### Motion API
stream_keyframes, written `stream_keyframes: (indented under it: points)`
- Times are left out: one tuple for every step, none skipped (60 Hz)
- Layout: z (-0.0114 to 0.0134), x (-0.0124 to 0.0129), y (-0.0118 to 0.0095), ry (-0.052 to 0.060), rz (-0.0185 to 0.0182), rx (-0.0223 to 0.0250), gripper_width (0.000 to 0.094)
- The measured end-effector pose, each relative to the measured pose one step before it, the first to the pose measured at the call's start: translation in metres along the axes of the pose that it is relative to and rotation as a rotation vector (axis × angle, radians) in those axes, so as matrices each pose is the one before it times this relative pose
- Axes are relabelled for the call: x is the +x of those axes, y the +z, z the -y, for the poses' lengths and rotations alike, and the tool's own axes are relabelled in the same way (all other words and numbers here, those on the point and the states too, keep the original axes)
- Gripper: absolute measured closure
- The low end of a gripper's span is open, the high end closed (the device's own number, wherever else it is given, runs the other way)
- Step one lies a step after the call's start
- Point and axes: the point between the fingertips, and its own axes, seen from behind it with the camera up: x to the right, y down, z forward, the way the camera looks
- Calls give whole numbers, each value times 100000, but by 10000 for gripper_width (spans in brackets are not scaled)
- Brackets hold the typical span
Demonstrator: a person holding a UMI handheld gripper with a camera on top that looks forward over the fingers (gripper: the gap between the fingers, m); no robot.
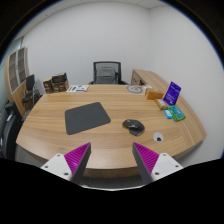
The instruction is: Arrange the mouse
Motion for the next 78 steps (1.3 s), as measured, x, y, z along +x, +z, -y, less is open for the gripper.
stream_keyframes:
  points:
    - [-99,337,179,140,-104,-147,75]
    - [-47,291,196,92,-89,-129,76]
    - [-59,326,208,41,-49,-93,79]
    - [-25,277,199,13,8,85,77]
    - [-33,322,188,-13,3,156,77]
    - [-13,336,242,-101,-64,158,79]
    - [-69,350,242,-141,-120,44,77]
    - [-116,400,231,-74,-212,-183,78]
    - [-113,386,242,23,-254,-194,78]
    - [-195,478,311,-60,-259,3,78]
    - [13,247,155,251,-241,-201,78]
    - [-36,336,201,214,-141,90,76]
    - [-30,359,214,198,-144,133,76]
    - [-27,347,187,107,-254,31,77]
    - [-171,474,301,-20,-298,55,78]
    - [13,275,126,304,-350,-356,79]
    - [-52,346,181,203,-244,-89,77]
    - [-69,405,261,60,-142,224,77]
    - [37,339,218,60,-193,104,76]
    - [80,277,129,77,-277,-81,79]
    - [-32,328,215,-119,-307,30,78]
    - [-23,359,198,-83,-306,-95,78]
    - [-39,354,211,69,-313,-110,79]
    - [-81,406,294,-39,-180,138,78]
    - [72,209,139,62,-201,-149,78]
    - [-30,321,252,-174,-160,-51,79]
    - [-9,291,236,-146,-196,-93,80]
    - [-159,358,341,-86,-197,312,78]
    - [39,210,185,64,-208,-50,79]
    - [11,219,234,-8,-88,33,79]
    - [2,255,247,-55,-94,-77,78]
    - [-19,245,270,-33,-142,-185,79]
    - [-14,229,280,-56,-197,-167,80]
    - [-2,214,278,-92,-222,-112,80]
    - [22,221,290,-118,-218,-26,80]
    - [117,508,652,-184,152,-17,79]
    - [25,101,206,-101,-217,47,80]
    - [46,97,255,-100,-185,93,80]
    - [66,93,269,-157,-110,59,78]
    - [8,133,324,-169,-19,-79,80]
    - [37,93,312,-20,-80,-146,80]
    - [55,128,351,91,-60,-3,80]
    - [122,96,375,72,-2,130,79]
    - [109,92,384,33,40,133,81]
    - [68,65,391,-25,102,-16,81]
    - [57,49,415,43,118,-153,80]
    - [71,65,445,115,186,-170,79]
    - [107,7,472,99,95,-161,80]
    - [92,58,458,104,102,-3,81]
    - [119,69,469,57,84,94,80]
    - [113,53,446,-45,97,75,81]
    - [111,38,452,-160,118,81,80]
    - [106,75,451,-238,152,-121,81]
    - [110,57,424,-278,45,20,80]
    - [94,43,440,-221,16,23,78]
    - [78,27,455,-198,56,-48,79]
    - [55,13,444,-156,154,-162,80]
    - [62,5,463,-141,201,-115,79]
    - [70,6,457,-182,218,-35,78]
    - [73,-10,432,-194,233,77,79]
    - [52,-2,434,-218,325,-19,78]
    - [22,5,451,-148,294,-110,78]
    - [36,13,473,-153,199,-132,78]
    - [28,50,445,-146,73,-104,78]
    - [-8,61,419,-98,42,-160,78]
    - [-19,16,435,-33,144,-307,78]
    - [-23,-23,442,-39,290,-317,77]
    - [-43,-36,503,-103,260,-245,80]
    - [-15,-9,405,-96,101,-251,79]
    - [-20,51,391,-104,-59,-254,79]
    - [-26,93,415,-41,-98,-259,80]
    - [-69,66,397,49,-20,-346,81]
    - [-67,40,383,71,53,-398,80]
    - [-11,36,295,-3,150,-429,78]
    - [-30,35,372,-72,-23,-258,78]
    - [-34,-9,281,-77,67,-278,79]
    - [-78,-137,280,-105,464,-395,70]
    - [83,-237,251,379,1007,191,67]
